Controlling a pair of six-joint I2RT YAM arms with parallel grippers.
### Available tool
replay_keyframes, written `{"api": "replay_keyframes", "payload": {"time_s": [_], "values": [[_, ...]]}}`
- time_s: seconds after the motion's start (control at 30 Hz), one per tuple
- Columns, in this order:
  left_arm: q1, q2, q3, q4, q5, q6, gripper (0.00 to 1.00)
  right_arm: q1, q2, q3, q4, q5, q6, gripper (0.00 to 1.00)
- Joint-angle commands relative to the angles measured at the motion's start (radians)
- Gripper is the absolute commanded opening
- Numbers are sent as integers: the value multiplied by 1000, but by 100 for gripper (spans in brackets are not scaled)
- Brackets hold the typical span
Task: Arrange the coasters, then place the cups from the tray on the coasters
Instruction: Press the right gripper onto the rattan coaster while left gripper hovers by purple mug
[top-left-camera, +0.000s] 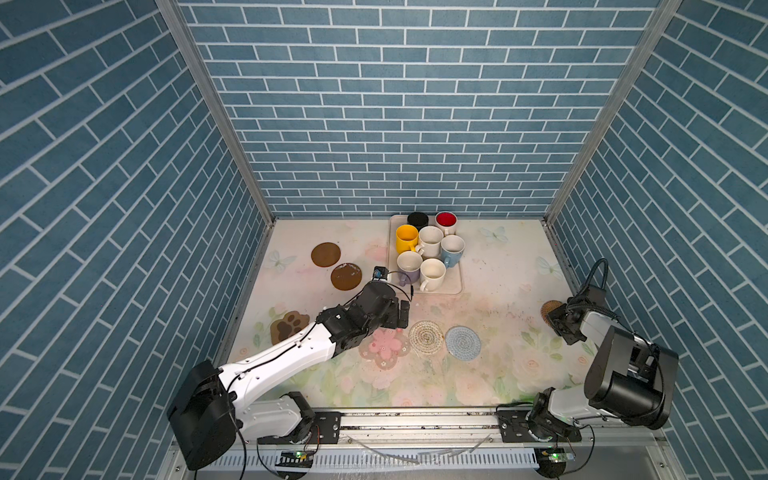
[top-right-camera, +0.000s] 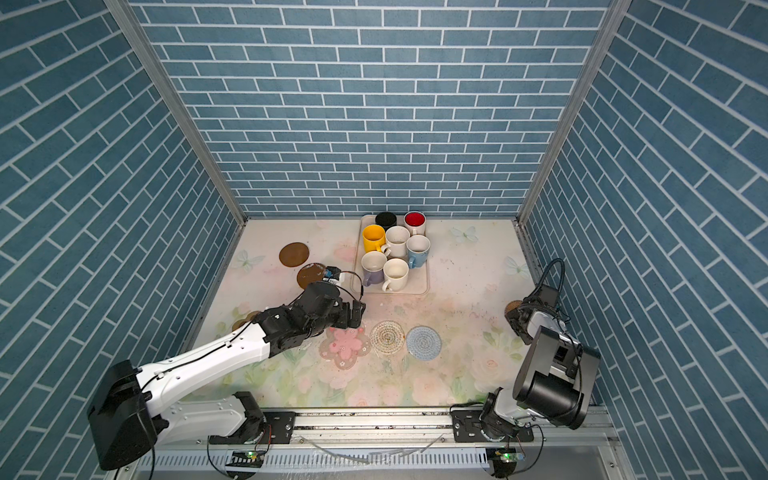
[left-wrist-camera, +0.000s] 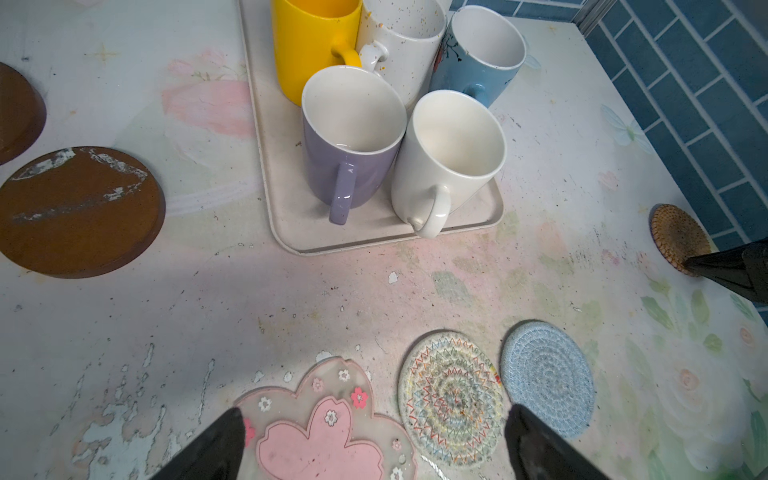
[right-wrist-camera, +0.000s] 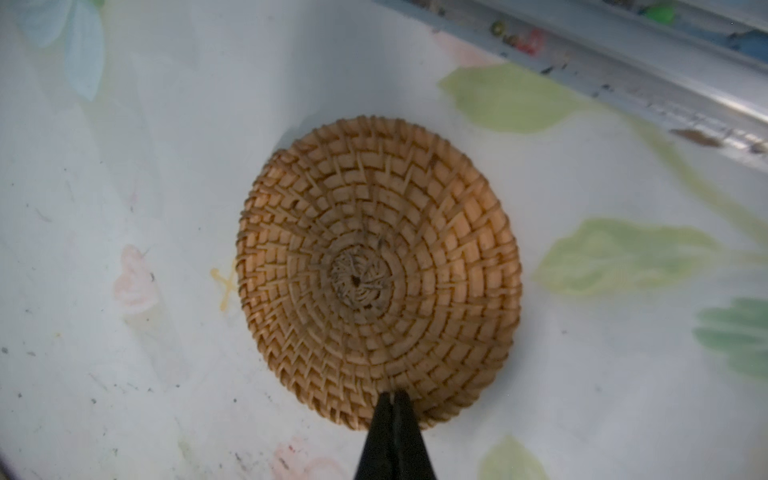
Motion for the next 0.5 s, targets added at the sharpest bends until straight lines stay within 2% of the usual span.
{"api": "replay_keyframes", "payload": {"time_s": [0.0, 0.47], "values": [[-5, -10, -14, -11, -21, 17, 99, 36, 25, -6, -68, -39, -25, 0], [-3, -21, -19, -7, -36, 31, 99, 275, 95, 29, -187, -97, -49, 0]]}}
